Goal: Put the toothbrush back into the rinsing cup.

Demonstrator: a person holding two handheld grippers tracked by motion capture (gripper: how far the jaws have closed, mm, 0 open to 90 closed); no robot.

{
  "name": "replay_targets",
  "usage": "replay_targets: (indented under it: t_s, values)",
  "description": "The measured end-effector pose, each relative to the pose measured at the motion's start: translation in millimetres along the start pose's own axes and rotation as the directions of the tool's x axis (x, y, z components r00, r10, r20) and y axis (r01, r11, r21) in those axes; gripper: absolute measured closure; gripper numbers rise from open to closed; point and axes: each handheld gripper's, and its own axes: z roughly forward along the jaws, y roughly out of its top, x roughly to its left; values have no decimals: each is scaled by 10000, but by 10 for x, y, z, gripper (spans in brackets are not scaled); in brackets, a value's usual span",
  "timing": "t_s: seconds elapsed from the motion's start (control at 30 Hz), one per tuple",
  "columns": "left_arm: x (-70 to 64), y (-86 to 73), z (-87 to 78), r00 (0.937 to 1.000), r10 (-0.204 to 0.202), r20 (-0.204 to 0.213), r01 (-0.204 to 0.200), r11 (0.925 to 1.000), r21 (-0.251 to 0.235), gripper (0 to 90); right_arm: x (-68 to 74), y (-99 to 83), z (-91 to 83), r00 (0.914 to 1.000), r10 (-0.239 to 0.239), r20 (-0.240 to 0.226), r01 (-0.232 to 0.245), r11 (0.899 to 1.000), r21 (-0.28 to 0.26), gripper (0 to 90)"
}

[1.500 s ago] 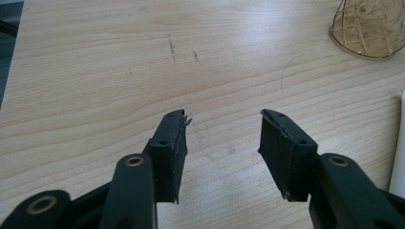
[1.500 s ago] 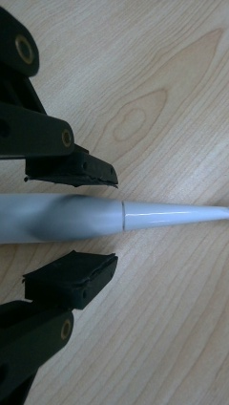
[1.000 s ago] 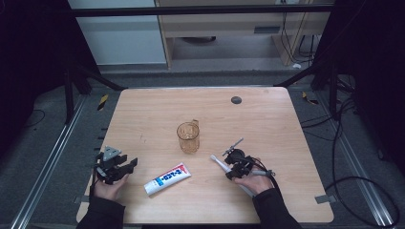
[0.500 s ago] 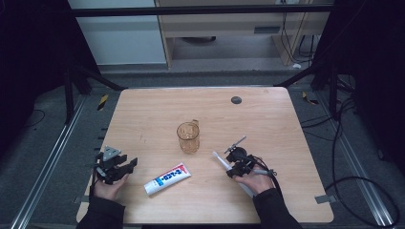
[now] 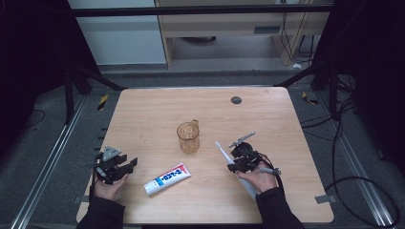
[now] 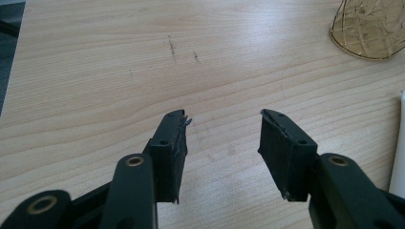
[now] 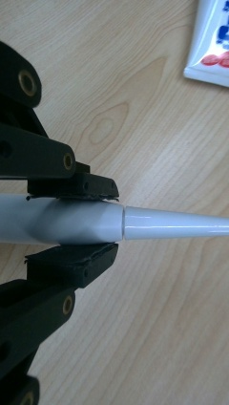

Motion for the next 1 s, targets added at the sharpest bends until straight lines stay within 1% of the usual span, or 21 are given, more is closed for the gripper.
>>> replay_targets:
  t_s: [0.07, 0.13, 0.17, 0.33, 0.47, 0.6, 0.63, 0.67, 0.73, 0.77, 0.8, 0.87, 0.9, 0.93, 0.97, 1.0]
  values:
    - [0, 0, 0, 10000, 4, -1, -4, 10000, 2, 516, -8, 5, -48, 9999, 110, 11, -110, 9996, -254, 683]
    - [0, 0, 0, 10000, 1, -2, -1, 10000, 4, 516, -25, 5, -106, 9999, 97, 60, -94, 9987, -508, 683]
    - [0, 0, 0, 10000, 0, 1, 0, 10000, -1, 516, -25, 5, -106, 9999, 97, 60, -94, 9987, -508, 683]
    - [2, 2, -4, 10000, 22, -4, -22, 10000, 8, 516, -35, 11, -187, 9999, 172, -6, -172, 9955, -932, 684]
    - [3, 2, -5, 10000, 10, 11, -10, 10000, 6, 516, -40, 19, -280, 9996, 279, 5, -276, 9901, -1376, 684]
    - [3, 3, -6, 10000, 8, 13, -8, 10000, 2, 517, -55, 19, -372, 9993, 363, -5, -357, 9821, -1849, 685]
    - [3, 3, -5, 10000, 8, 13, -8, 10000, 4, 517, -70, 18, -405, 9994, 329, 93, -301, 9762, -2147, 685]
    - [3, 3, -4, 10000, 6, 14, -6, 10000, 4, 517, -70, 18, -405, 9994, 329, 93, -301, 9762, -2147, 685]
    - [4, 3, -5, 10000, 2, 13, -2, 10000, 2, 517, -75, 14, -438, 9992, 382, 129, -340, 9698, -2415, 685]
    - [4, 3, -6, 10000, 1, 11, -1, 10000, -2, 517, -79, 13, -470, 9990, 400, 186, -334, 9618, -2717, 685]
    - [4, 3, -5, 10000, 1, 8, -1, 10000, -2, 517, -79, 12, -488, 9989, 407, 213, -328, 9567, -2892, 685]
    - [4, 3, -5, 10000, 3, 7, -3, 10000, -1, 517, -75, 13, -527, 9986, 481, 222, -386, 9477, -3170, 685]
    - [4, 3, -5, 10000, 1, 8, -1, 10000, -2, 517, -75, 13, -527, 9986, 481, 222, -386, 9477, -3170, 685]
    - [4, 3, -6, 10000, 2, 7, -2, 10000, -5, 517, -81, 13, -545, 9987, 422, 282, -304, 9419, -3346, 685]
    - [4, 3, -5, 10000, 2, 7, -2, 10000, -8, 517, -80, 17, -579, 9985, 486, 261, -362, 9337, -3563, 685]
    - [4, 3, -5, 10000, -1, 4, 1, 10000, -8, 517, -82, 17, -592, 9983, 514, 260, -383, 9298, -3660, 685]
